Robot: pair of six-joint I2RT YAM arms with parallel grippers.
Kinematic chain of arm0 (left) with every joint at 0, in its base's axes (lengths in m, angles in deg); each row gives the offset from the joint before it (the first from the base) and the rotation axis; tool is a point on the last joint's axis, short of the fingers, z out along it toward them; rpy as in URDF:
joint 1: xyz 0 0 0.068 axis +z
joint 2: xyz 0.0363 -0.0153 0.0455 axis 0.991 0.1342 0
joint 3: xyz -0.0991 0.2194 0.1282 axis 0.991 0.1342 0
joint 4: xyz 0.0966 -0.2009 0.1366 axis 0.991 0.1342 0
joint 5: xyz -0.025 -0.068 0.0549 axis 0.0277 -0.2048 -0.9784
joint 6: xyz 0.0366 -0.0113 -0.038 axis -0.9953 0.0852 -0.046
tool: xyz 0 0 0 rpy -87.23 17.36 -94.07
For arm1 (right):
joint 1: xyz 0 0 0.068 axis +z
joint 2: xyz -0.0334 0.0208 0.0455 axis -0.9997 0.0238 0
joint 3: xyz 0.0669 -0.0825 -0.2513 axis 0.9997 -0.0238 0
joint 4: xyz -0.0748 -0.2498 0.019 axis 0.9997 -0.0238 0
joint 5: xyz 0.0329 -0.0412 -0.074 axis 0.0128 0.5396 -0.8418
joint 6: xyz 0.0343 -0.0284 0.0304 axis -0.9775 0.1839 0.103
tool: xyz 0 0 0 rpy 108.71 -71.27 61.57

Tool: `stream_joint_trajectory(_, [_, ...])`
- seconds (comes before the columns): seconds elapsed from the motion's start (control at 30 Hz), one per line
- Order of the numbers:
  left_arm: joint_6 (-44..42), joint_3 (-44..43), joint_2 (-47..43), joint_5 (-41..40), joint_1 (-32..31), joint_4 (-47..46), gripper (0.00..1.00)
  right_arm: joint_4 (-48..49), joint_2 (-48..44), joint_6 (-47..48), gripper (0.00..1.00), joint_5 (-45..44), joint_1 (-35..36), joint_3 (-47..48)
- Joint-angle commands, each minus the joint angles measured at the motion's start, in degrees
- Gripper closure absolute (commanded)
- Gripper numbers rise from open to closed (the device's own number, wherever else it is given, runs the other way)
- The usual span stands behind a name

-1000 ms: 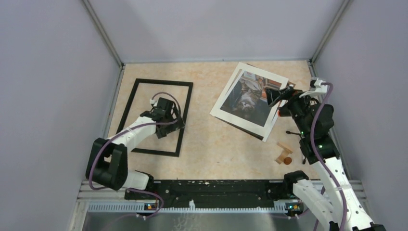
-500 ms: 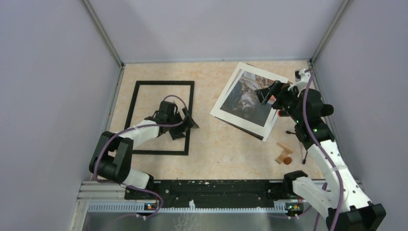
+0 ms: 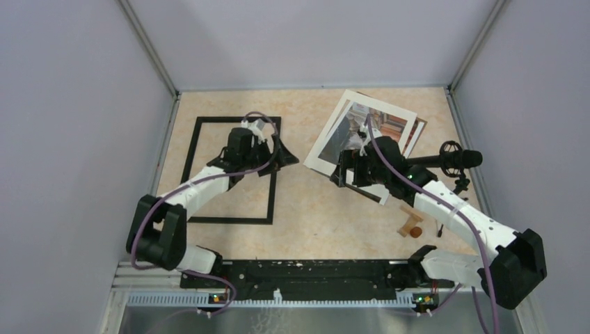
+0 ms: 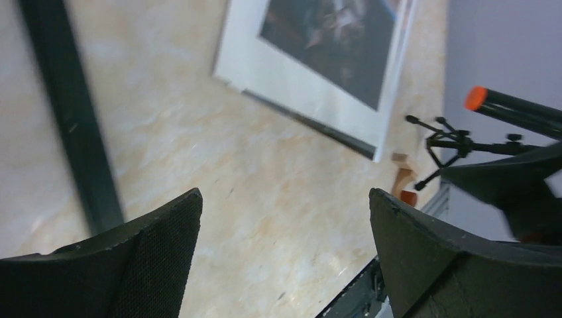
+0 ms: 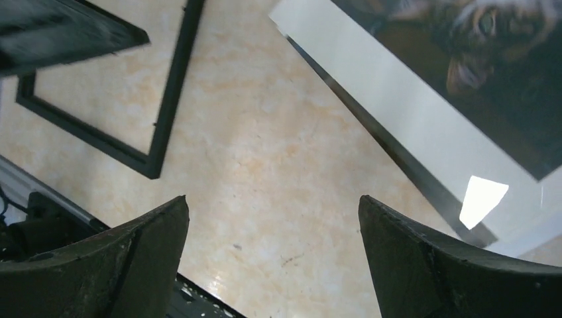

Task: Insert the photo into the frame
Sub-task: Pick up the photo frame item at the center of the board.

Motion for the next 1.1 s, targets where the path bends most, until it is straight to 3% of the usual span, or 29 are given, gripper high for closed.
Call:
stream_joint_trajectory(0.0, [1.2, -7.4, 9.11, 13.09, -0.81, -12.13, 0.02, -0.15, -0.52, -10.58, 0.05, -6.52, -0.18, -4.94])
stream_joint_trajectory(0.1, [1.1, -15.21, 17.34, 15.1, -1.21, -11.06, 0.02, 1.75, -0.71, -16.51, 0.16, -11.37, -0.18, -8.44])
stream_joint_trajectory(0.23, [-3.76, -28.18, 27.7, 13.86, -2.88, -2.89, 0.02, -0.05, 1.83, -20.37, 0.18, -21.13, -0.18, -9.21])
stream_joint_trajectory(0.33, [-6.14, -32.22, 31.69, 10.05, -4.04, 0.67, 0.02, -0.28, 4.17, -20.01, 0.18, -26.94, -0.47, -9.15])
stream_joint_trajectory(0.6, [-10.03, -36.1, 37.34, 3.36, -5.35, 4.55, 0.02, 3.74, 12.06, -16.67, 0.31, -25.21, -3.78, -8.37])
stream_joint_trajectory(1.07, [-13.16, -39.96, 41.76, 2.9, -5.6, 9.58, 0.02, 9.24, 17.63, -16.58, 0.37, -23.3, -8.02, -12.11])
